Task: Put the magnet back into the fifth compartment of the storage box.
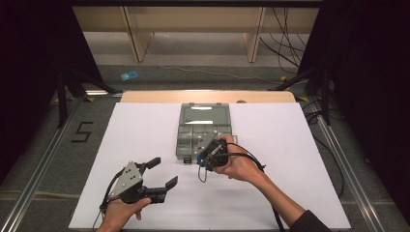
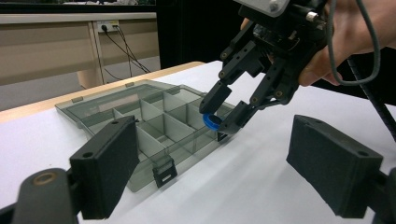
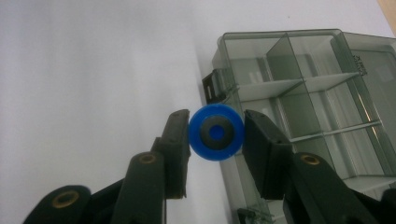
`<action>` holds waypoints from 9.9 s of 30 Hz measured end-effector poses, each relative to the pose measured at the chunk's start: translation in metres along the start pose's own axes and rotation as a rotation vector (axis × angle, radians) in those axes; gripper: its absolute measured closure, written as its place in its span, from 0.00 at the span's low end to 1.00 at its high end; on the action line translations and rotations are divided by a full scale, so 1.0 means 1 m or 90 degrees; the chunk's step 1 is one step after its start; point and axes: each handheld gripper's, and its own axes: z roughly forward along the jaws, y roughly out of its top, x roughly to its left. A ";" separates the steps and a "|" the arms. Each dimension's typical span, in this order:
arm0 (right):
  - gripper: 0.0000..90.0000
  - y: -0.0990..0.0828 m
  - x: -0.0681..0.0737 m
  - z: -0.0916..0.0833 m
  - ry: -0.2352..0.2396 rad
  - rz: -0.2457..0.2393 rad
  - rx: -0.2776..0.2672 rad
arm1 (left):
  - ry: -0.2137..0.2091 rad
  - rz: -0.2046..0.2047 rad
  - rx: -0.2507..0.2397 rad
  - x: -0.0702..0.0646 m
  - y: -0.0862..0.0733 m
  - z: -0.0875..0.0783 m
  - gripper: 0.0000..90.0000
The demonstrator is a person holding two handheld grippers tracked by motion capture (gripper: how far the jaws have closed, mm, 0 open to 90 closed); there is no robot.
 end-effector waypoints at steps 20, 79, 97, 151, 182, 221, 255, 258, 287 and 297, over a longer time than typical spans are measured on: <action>0.69 0.011 -0.012 0.009 -0.009 0.000 -0.019 | -0.002 -0.005 0.001 0.000 0.000 -0.001 0.18; 0.69 0.039 -0.046 0.055 -0.008 0.023 -0.045 | -0.025 -0.041 -0.005 -0.004 0.000 0.000 0.18; 0.69 0.036 -0.049 0.066 -0.010 0.029 -0.040 | -0.026 -0.042 -0.005 -0.004 -0.001 0.000 0.18; 0.37 0.030 -0.038 0.012 -0.032 0.098 -0.123 | -0.002 0.002 -0.004 0.000 0.001 -0.002 0.18; 0.36 0.009 -0.027 -0.001 -0.028 0.123 -0.158 | -0.005 -0.003 -0.002 0.000 0.001 -0.002 0.18; 0.29 -0.023 -0.017 -0.029 -0.038 0.182 -0.228 | -0.001 0.000 -0.005 0.000 0.001 -0.002 0.18; 0.24 -0.066 0.006 -0.059 -0.070 0.279 -0.332 | -0.001 0.003 -0.003 0.000 0.001 -0.002 0.18; 0.24 -0.069 0.009 -0.063 -0.072 0.281 -0.335 | -0.001 0.002 -0.003 0.000 0.001 -0.002 0.18; 0.19 -0.089 0.022 -0.071 -0.089 0.300 -0.374 | -0.002 0.003 -0.001 0.000 0.001 -0.002 0.18; 0.19 -0.095 0.027 -0.073 -0.086 0.305 -0.374 | -0.003 0.005 0.000 0.000 0.001 -0.001 0.18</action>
